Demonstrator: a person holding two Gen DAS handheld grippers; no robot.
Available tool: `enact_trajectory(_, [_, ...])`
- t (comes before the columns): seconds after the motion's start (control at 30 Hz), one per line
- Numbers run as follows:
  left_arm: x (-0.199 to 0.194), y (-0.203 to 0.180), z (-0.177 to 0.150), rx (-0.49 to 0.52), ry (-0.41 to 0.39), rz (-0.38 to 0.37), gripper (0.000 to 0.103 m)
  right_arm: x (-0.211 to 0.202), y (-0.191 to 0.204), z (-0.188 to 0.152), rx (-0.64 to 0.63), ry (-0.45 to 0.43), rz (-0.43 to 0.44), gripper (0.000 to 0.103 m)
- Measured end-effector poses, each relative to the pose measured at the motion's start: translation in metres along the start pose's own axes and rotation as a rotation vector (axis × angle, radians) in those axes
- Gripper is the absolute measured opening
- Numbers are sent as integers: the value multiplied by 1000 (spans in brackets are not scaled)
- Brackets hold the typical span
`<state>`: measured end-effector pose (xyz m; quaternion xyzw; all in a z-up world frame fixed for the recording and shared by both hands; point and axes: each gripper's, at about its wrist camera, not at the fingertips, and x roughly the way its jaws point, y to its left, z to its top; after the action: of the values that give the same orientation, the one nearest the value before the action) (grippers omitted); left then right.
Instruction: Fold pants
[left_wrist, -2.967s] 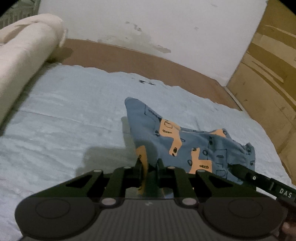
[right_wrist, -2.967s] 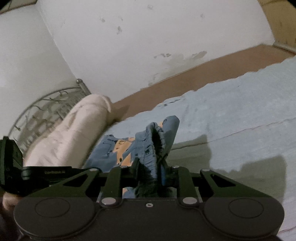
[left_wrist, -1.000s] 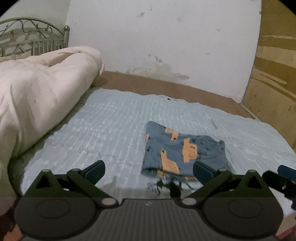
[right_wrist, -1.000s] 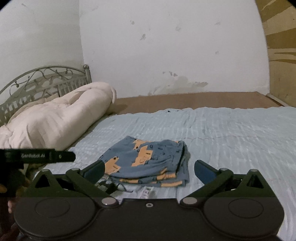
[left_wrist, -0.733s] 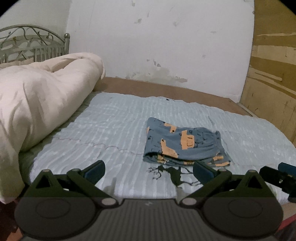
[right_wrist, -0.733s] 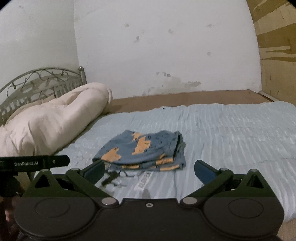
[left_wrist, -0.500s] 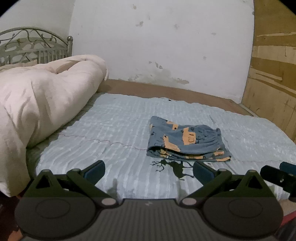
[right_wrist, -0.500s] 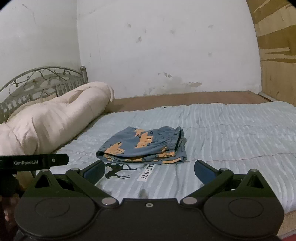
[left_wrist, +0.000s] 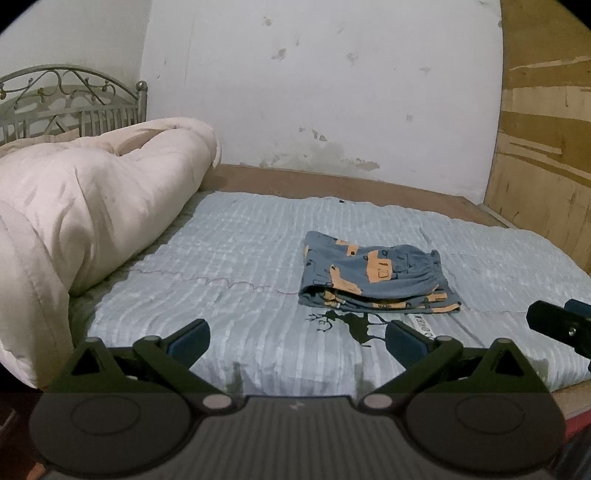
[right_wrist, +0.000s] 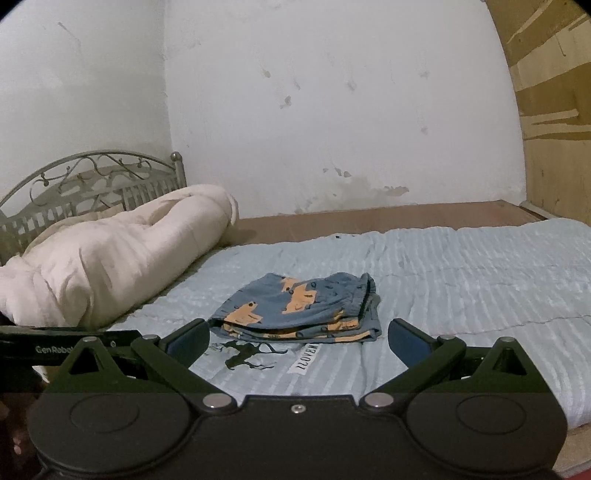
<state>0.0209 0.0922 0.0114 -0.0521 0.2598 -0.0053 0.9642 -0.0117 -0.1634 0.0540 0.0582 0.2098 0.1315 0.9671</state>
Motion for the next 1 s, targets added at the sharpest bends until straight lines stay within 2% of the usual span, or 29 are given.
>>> enact_trajectory(0.83, [-3,0,1,11,-11,1,103,1,2,-4,-24,-10,-27,102])
enact_trajectory(1.0, [-4,1,0,-4,11,-8,103,-1,4,-4,-31,-12,-29,102])
